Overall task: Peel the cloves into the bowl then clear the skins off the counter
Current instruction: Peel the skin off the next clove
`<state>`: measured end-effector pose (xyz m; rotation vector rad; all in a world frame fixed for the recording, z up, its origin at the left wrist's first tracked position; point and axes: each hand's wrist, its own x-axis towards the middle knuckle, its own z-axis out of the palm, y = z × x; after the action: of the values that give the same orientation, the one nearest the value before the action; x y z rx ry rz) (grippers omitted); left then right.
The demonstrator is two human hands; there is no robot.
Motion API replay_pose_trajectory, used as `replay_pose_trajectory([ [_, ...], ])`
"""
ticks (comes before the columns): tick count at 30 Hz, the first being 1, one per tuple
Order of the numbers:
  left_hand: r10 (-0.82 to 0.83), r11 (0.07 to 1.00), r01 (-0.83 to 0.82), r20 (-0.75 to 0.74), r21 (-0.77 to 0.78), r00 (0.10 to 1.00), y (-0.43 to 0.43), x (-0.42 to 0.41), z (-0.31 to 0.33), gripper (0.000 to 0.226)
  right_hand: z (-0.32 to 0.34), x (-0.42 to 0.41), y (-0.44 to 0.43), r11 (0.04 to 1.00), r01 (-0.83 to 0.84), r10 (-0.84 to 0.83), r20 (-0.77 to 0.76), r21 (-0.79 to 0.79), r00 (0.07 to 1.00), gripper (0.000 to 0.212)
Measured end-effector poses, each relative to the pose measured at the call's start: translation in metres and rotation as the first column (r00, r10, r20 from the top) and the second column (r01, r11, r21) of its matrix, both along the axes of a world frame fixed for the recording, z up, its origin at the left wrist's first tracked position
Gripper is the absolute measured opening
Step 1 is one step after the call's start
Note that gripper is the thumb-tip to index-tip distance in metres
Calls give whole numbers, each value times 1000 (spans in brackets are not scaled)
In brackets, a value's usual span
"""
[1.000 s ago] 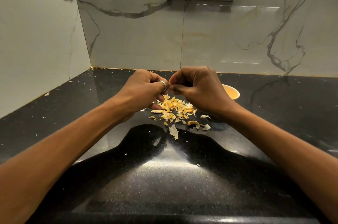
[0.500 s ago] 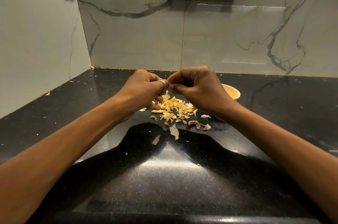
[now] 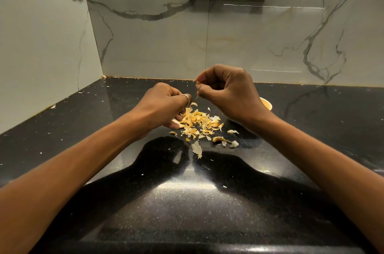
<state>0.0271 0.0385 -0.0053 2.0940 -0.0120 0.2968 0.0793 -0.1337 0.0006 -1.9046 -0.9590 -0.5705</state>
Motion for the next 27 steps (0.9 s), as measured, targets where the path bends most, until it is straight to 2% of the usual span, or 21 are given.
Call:
replay_pose_trajectory([
  [5, 24, 999, -22, 75, -28, 997, 2, 1, 0, 26, -2, 0, 1, 1000, -3, 3, -23, -27, 1000, 16],
  [10, -8, 1000, 9, 164, -5, 986, 5, 1, 0, 4, -3, 0, 1, 996, -2, 0, -24, -87, 1000, 12],
  [15, 0, 1000, 6, 215, -28, 977, 6, 3, 0, 9, -1, 0, 1, 995, 3, -12, -88, -103, 996, 11],
  [17, -12, 1000, 11, 260, 7, 965, 6, 2, 0, 3, 0, 0, 0, 996, -33, 17, -198, -81, 980, 11],
  [21, -38, 993, -11, 401, 118, 915, 5, 1, 0, 13, 3, -3, -3, 986, -143, 164, -460, 79, 873, 15],
  [24, -64, 960, -91, 526, 263, 848, 6, 3, -2, 16, 4, -4, -2, 978, -157, 206, -530, 137, 822, 17],
  [27, -97, 911, -171, 600, 374, 794, 9, 4, -4, 18, 4, -3, -2, 977, -161, 213, -537, 143, 816, 16],
])
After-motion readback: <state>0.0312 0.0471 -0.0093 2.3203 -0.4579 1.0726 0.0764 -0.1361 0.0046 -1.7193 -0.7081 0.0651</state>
